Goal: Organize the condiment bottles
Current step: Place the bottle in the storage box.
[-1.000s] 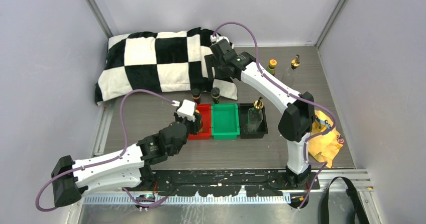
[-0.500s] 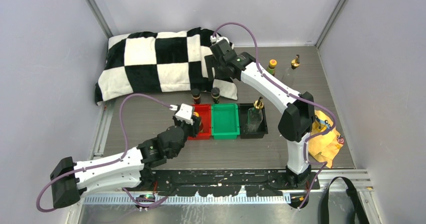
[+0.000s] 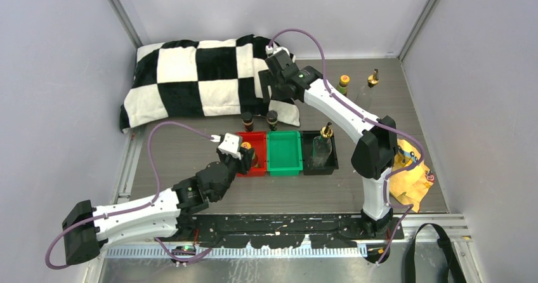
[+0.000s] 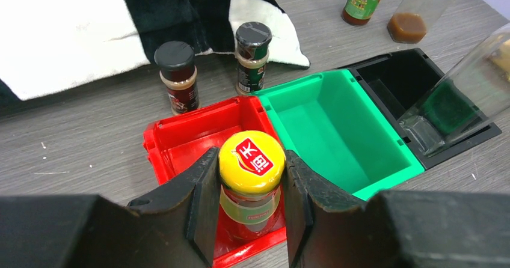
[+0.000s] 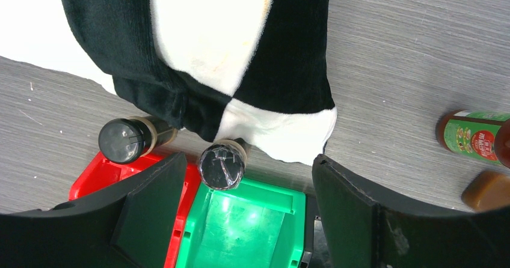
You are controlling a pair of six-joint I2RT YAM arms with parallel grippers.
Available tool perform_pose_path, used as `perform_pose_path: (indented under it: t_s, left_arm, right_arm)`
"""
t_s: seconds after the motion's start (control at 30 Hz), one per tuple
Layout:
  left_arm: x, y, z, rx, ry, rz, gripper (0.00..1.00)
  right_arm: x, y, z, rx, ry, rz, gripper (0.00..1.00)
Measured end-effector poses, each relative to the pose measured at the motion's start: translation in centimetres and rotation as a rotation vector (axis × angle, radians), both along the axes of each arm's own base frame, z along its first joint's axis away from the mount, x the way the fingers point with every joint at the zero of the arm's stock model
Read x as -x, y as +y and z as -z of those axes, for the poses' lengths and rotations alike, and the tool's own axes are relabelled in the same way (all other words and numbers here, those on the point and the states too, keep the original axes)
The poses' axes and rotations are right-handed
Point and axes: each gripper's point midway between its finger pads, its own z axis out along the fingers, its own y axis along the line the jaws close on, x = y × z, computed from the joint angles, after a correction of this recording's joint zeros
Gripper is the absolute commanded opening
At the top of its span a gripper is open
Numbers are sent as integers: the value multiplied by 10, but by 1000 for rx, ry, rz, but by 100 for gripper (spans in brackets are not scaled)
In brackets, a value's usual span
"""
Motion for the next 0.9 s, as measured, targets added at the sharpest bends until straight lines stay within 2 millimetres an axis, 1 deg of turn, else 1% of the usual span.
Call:
perform_pose_path:
  t_s: [0.03,0.13,0.17,0.47,0.73,0.9]
  left_arm:
    - [0,0,0,3,0,0,14]
    - [1,1,0,10,2,-1,32]
    - [1,1,0,12,4,-2,35]
    - [1,-1,1,20,15,-3,40]
    - [-2,-13,0,-30,41,15,42]
    - [-4,-19,-1,-49,53,21,47]
  right_arm:
    - [0,0,0,0,0,0,82]
    - [0,0,0,0,0,0,82]
    - [0,0,0,0,0,0,82]
    - [0,0,0,0,0,0,82]
    - [1,-1,2,3,3,0,82]
    - [3,-3,6,11,12,0,82]
